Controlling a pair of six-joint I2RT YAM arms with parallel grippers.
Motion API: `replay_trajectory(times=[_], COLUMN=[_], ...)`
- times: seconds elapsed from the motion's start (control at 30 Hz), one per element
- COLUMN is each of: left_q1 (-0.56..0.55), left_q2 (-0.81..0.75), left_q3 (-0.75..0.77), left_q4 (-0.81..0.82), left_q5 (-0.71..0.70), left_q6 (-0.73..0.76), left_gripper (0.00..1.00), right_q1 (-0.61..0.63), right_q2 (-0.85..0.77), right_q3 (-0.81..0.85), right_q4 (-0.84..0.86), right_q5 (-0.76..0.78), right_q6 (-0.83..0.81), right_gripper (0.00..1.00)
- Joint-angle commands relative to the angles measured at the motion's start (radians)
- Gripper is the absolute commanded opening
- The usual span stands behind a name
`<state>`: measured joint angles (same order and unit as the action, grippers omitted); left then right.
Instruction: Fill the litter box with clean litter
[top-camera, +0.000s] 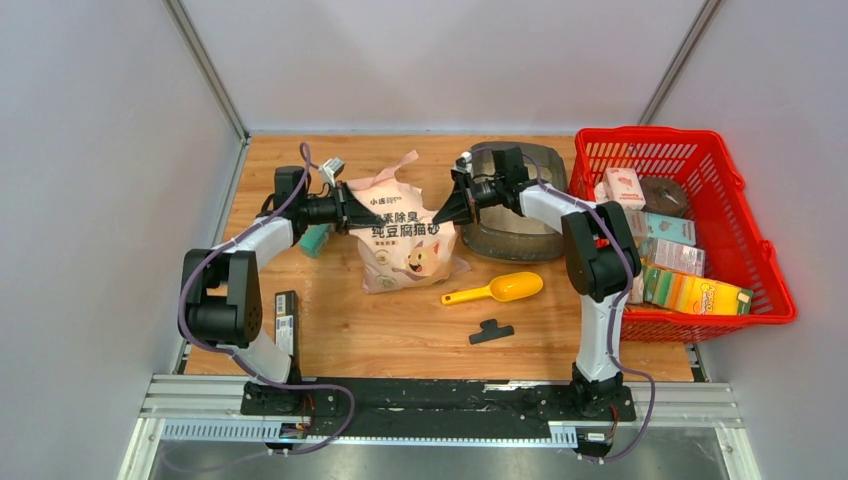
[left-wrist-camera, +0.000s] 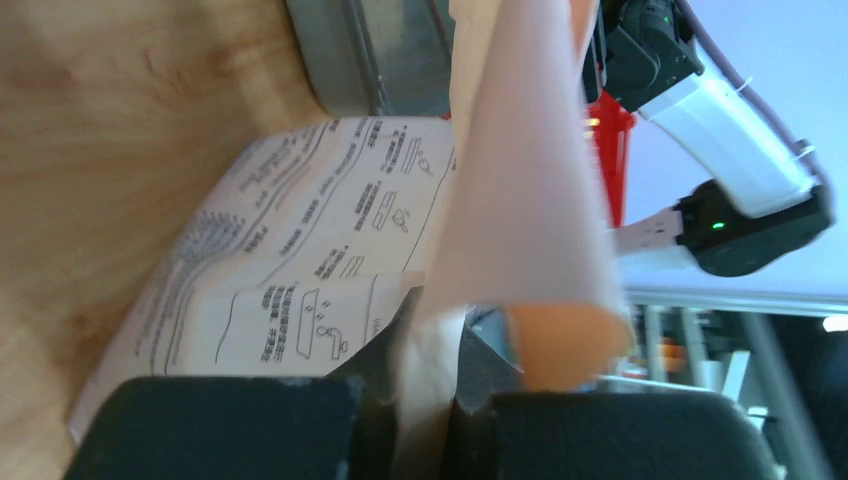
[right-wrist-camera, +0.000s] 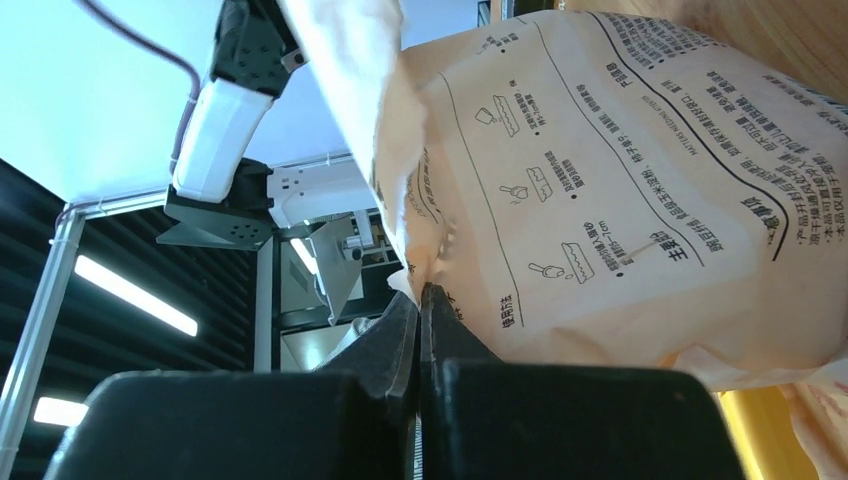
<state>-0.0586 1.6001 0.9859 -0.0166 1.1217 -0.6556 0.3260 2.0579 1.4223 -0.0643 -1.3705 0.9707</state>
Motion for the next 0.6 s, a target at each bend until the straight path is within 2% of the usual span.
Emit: replay_trajectory(times=[0.0,0.17,0.33,0.43,0.47,0.53,0.57], left_q1=[0.052,0.051,0.051,0.052,0.051,0.052,0.051], left_q2=[0.035,0.043,0.038,0.032,0.028,0.024,0.023], left_q3=[-0.081,-0.053,-0.055,-0.059,-0.062,-0.069,-0.072], left_q4=[0.261,0.236,0.242,0.242,0.242,0.242,0.242], left_q5=[0.073,0.081,0.078,0.076,0.075,0.075,0.072], left_q6=[-0.41,-0.411,-0.418,-0.417,-0.417,-0.415,-0.415], left_gripper=[0.05,0.03,0.03,0.02,0.02,0.02,0.02], right_q1=[-0.019,-0.015,-0.008,-0.001,0.002,0.01,0.011], right_q2=[-0.113,-0.148,-0.136,-0.143,-0.145,-0.147,-0.147], right_q3=[0.014,-0.011,-0.048,-0.063,-0.065,-0.068,-0.071], right_q4=[0.017,-0.023,0.023,0.035,0.035,0.04,0.05], right_q5=[-0.085,0.014,0.059,0.079,0.083,0.103,0.108], right_q6=[-0.026,-0.183,-0.201,-0.231,-0.242,-0.265,-0.264], right_gripper=[0.0,0.0,0.07,0.14,0.21,0.25,0.31])
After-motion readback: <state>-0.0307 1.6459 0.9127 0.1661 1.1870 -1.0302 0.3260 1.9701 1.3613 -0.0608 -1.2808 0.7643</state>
